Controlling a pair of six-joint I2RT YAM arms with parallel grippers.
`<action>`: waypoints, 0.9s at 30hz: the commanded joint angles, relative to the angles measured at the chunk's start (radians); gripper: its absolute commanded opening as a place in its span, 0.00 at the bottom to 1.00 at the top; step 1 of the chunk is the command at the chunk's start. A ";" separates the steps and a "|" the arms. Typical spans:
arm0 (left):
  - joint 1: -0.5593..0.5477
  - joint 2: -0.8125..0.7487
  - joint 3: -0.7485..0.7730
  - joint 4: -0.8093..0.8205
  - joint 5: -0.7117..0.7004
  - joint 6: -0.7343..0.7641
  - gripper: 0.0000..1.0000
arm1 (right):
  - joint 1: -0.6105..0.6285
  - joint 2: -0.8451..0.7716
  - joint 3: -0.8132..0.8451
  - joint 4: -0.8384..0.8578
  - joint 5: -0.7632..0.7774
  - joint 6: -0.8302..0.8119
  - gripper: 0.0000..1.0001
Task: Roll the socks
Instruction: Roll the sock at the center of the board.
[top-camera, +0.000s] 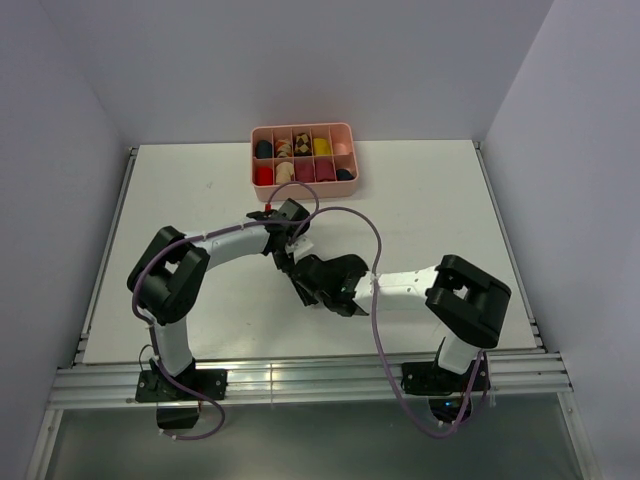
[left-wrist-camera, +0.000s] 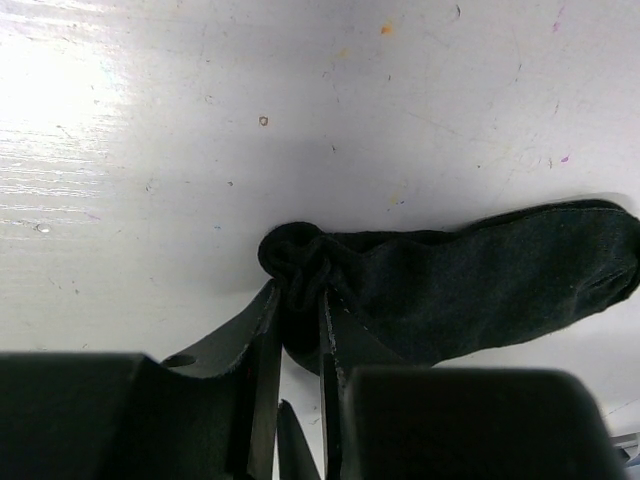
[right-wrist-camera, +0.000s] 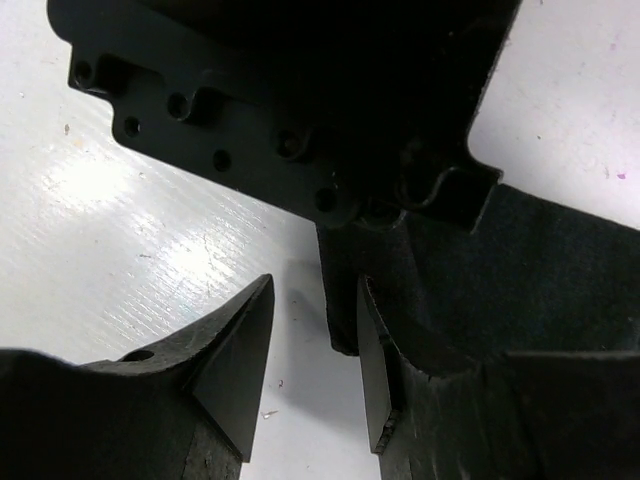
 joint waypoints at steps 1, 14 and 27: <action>-0.011 0.004 -0.023 -0.062 -0.023 0.021 0.16 | 0.009 0.002 0.028 -0.031 0.087 0.008 0.46; -0.011 0.004 -0.024 -0.063 -0.023 0.018 0.15 | 0.020 -0.058 0.051 -0.047 0.115 -0.022 0.46; -0.011 -0.013 -0.047 -0.042 0.007 -0.019 0.15 | 0.022 0.089 0.038 -0.027 0.051 0.011 0.33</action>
